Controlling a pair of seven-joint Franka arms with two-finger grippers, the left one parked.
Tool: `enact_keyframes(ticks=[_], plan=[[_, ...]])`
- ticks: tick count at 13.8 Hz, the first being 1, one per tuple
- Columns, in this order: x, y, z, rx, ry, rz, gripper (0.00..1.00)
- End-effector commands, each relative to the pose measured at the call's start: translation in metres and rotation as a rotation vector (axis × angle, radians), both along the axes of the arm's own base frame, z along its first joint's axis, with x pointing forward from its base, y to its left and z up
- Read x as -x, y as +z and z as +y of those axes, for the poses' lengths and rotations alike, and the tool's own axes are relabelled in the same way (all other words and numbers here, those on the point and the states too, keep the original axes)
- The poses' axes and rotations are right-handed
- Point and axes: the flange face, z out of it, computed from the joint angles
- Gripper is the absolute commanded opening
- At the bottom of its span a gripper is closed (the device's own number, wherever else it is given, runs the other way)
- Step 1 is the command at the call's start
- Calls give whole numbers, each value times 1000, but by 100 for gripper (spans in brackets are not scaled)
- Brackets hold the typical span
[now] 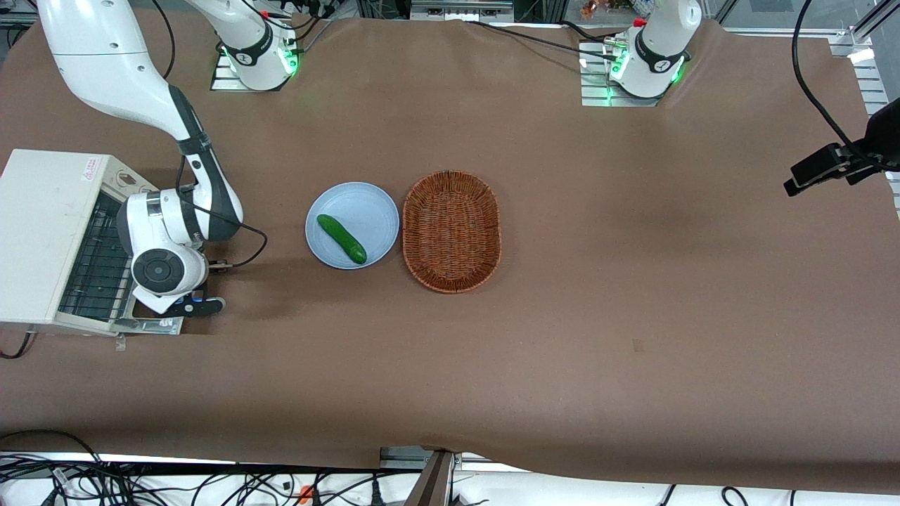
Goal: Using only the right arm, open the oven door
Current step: 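Pull the handle outward and down, swinging the oven door open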
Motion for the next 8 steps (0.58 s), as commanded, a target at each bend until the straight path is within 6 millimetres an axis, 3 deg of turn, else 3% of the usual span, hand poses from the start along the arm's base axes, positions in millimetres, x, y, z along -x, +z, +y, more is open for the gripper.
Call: enact_keyframes(ticks=[1, 5, 7, 8], plan=[[18, -3, -13, -48, -43, 73, 0], [23, 5, 6, -114, -98, 123, 0], [23, 24, 14, -178, -152, 131, 0], [20, 39, 16, -194, -168, 135, 11]])
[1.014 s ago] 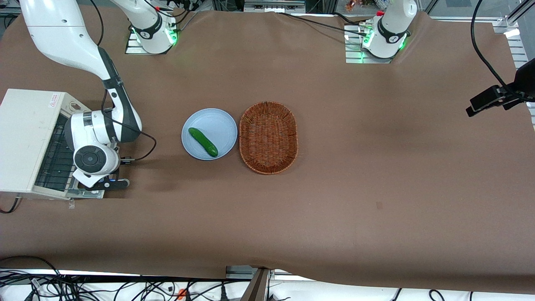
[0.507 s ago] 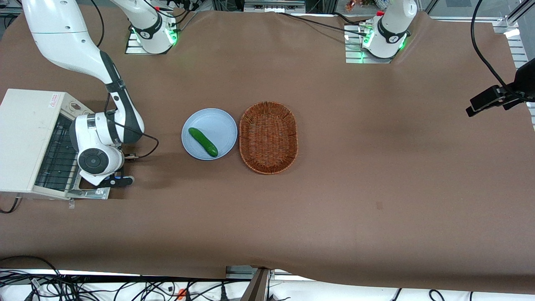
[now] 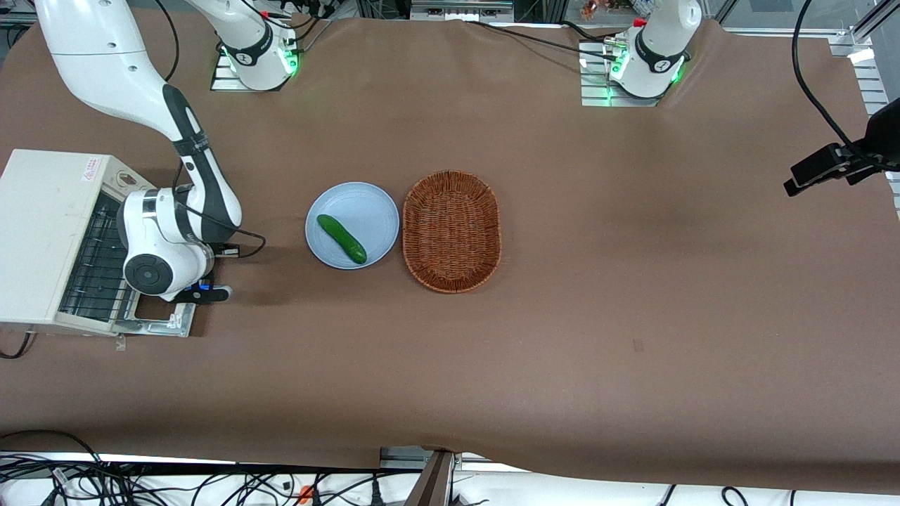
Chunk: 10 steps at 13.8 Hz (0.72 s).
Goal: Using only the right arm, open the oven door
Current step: 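Pull the handle outward and down, swinging the oven door open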
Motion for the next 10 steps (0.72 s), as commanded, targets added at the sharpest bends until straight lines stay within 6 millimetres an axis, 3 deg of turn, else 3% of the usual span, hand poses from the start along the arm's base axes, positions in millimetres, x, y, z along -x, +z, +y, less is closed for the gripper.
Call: enact_keyframes(ticks=[1, 2, 3, 7, 8, 10], plan=[[-8, 52, 7, -67, -37, -6, 30], [-14, 75, 8, -80, -37, -22, 74], [-21, 97, 8, -107, -30, -50, 100], [-17, 209, -2, -150, -57, -116, 100], [-24, 254, 5, -172, -27, -192, 100], [-38, 320, 10, -181, 0, -323, 100]])
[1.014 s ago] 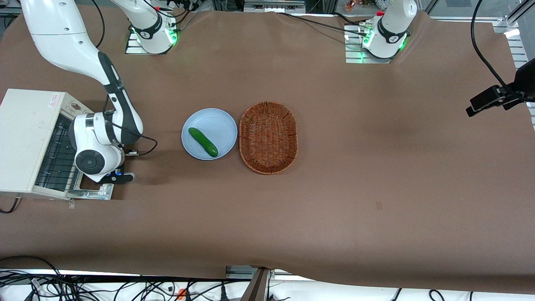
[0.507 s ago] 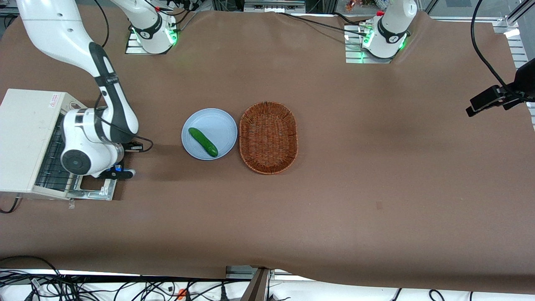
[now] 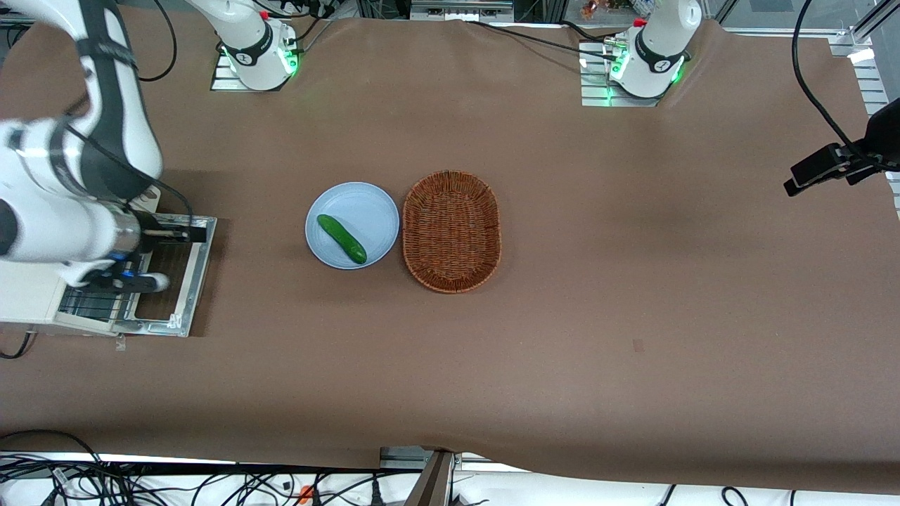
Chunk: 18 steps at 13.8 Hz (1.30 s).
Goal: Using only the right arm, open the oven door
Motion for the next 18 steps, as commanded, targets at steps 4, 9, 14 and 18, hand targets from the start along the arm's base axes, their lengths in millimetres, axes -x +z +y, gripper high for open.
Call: enact_keyframes(ticks=[4, 9, 14, 18], plan=[[25, 116, -27, -30, -24, -66, 100], [89, 94, -53, -42, -74, -146, 100], [87, 117, -65, -40, -99, -193, 100], [89, 115, -68, -41, -113, -162, 100]])
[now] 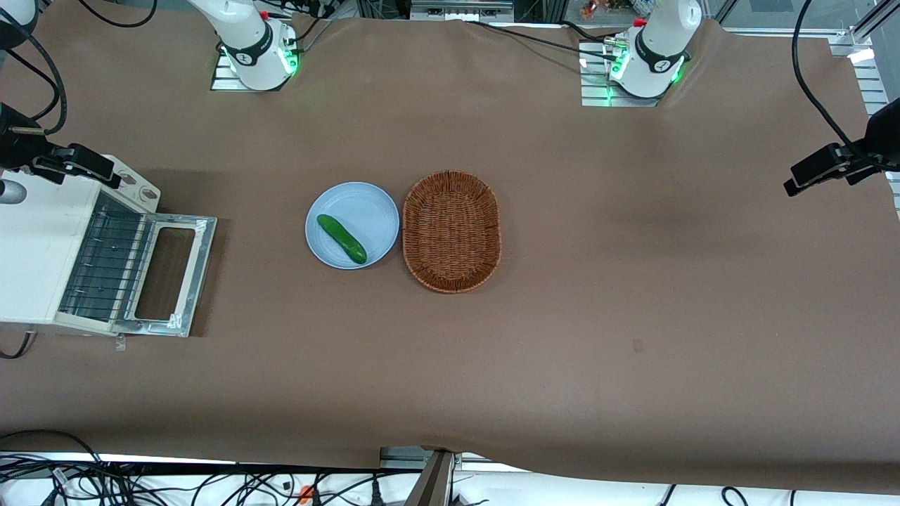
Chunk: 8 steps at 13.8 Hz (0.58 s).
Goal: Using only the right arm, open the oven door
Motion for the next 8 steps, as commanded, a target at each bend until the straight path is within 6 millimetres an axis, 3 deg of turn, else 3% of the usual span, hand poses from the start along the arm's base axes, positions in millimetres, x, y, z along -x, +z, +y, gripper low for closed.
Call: enact_keyframes(ticks=[1, 8], plan=[[3, 4, 0, -21, 7, 8, 100], [4, 8, 1, -20, 14, 12, 100]])
